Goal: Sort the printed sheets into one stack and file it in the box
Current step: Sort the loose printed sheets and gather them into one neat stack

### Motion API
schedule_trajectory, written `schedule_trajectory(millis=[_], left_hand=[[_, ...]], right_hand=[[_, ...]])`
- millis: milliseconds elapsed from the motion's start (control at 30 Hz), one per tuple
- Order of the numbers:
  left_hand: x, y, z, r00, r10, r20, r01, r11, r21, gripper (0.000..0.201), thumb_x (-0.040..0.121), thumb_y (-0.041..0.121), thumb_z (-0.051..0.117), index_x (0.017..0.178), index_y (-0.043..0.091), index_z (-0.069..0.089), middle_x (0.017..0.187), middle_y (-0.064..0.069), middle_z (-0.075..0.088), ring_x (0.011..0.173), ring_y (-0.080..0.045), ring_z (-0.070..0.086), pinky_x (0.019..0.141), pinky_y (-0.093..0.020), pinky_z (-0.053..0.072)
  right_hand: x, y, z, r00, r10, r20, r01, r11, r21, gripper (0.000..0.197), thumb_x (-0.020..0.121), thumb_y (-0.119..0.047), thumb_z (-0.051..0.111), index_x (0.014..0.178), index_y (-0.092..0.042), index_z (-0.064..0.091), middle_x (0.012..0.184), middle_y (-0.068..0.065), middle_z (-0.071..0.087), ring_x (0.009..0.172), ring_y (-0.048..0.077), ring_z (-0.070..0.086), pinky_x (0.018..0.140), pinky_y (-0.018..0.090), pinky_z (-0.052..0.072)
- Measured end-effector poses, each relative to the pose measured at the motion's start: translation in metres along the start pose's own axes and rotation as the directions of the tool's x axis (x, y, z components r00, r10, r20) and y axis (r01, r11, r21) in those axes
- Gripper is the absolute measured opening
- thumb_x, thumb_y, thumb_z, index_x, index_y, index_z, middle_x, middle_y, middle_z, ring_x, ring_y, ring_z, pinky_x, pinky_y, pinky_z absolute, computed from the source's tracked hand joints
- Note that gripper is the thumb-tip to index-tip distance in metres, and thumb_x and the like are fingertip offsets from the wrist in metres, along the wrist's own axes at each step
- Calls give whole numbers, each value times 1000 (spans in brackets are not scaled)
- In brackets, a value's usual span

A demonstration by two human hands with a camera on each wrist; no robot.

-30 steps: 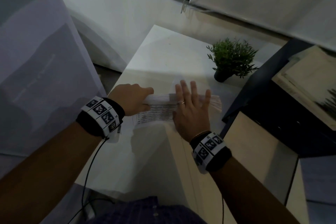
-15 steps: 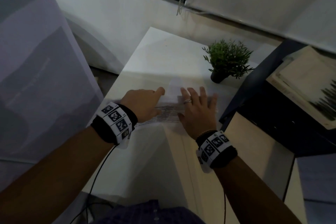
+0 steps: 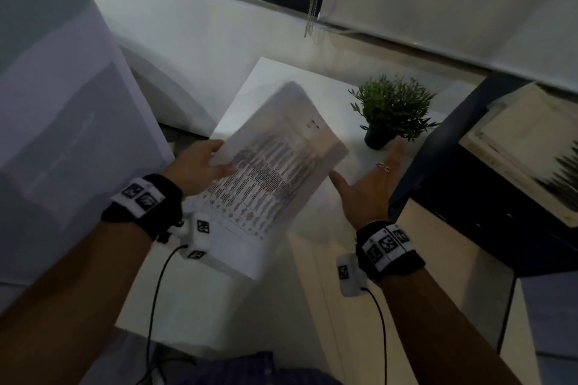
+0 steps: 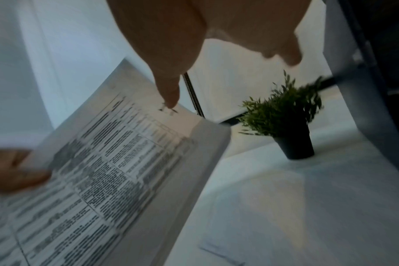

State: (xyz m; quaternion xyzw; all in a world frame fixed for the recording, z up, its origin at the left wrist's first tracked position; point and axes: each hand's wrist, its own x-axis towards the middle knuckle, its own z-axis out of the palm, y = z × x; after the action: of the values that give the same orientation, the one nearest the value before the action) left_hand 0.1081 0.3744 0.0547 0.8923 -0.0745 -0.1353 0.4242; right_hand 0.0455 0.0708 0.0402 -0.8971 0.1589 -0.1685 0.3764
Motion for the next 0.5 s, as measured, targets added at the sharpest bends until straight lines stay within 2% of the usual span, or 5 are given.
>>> schedule_trajectory(millis=[67, 133, 200, 333, 500], left_hand=[[-11, -9, 0, 997, -78, 18, 79, 947, -312, 33, 84, 26, 74, 114, 12, 67, 105, -8, 74, 96, -27, 71, 90, -48, 55], [-21, -9, 9, 995, -101, 7, 93, 884, -458, 30, 85, 23, 70, 113, 12, 67, 105, -9, 75, 97, -29, 71, 91, -49, 55], [-25, -3, 19, 996, -83, -42, 52, 875, -480, 30, 87, 23, 68, 114, 11, 62, 109, -13, 71, 100, -32, 68, 90, -47, 55], [-25, 12, 43, 971, -12, -238, -95, 897, -433, 26, 91, 21, 66, 116, 19, 58, 100, 3, 68, 85, -2, 66, 77, -29, 54], [-35, 10, 72, 950, 23, -312, -172, 871, -460, 38, 90, 25, 67, 121, 36, 46, 114, 9, 62, 102, 3, 61, 86, -29, 54]], right_hand=[[3, -6, -1, 976, 139, 166, -184, 936, 301, 122, 77, -34, 82, 157, -17, -8, 165, 5, 9, 148, 21, 22, 121, 44, 24], [3, -17, -1, 872, 239, 427, -439, 767, 468, 112, 78, -28, 81, 157, -24, 2, 159, 6, 31, 132, 24, 49, 107, 46, 43], [4, -26, -2, 819, 150, 553, -501, 655, 565, 97, 69, -31, 83, 151, -19, 31, 136, 5, 61, 110, 22, 67, 89, 42, 56], [1, -38, -8, 947, 35, 318, -256, 682, 685, 42, 83, -10, 75, 124, -5, 64, 115, 5, 73, 110, 27, 69, 88, 38, 58], [-18, -33, -7, 982, 66, 174, -161, 771, 616, 41, 80, -7, 79, 119, -4, 67, 111, 7, 74, 103, 22, 71, 88, 49, 59]])
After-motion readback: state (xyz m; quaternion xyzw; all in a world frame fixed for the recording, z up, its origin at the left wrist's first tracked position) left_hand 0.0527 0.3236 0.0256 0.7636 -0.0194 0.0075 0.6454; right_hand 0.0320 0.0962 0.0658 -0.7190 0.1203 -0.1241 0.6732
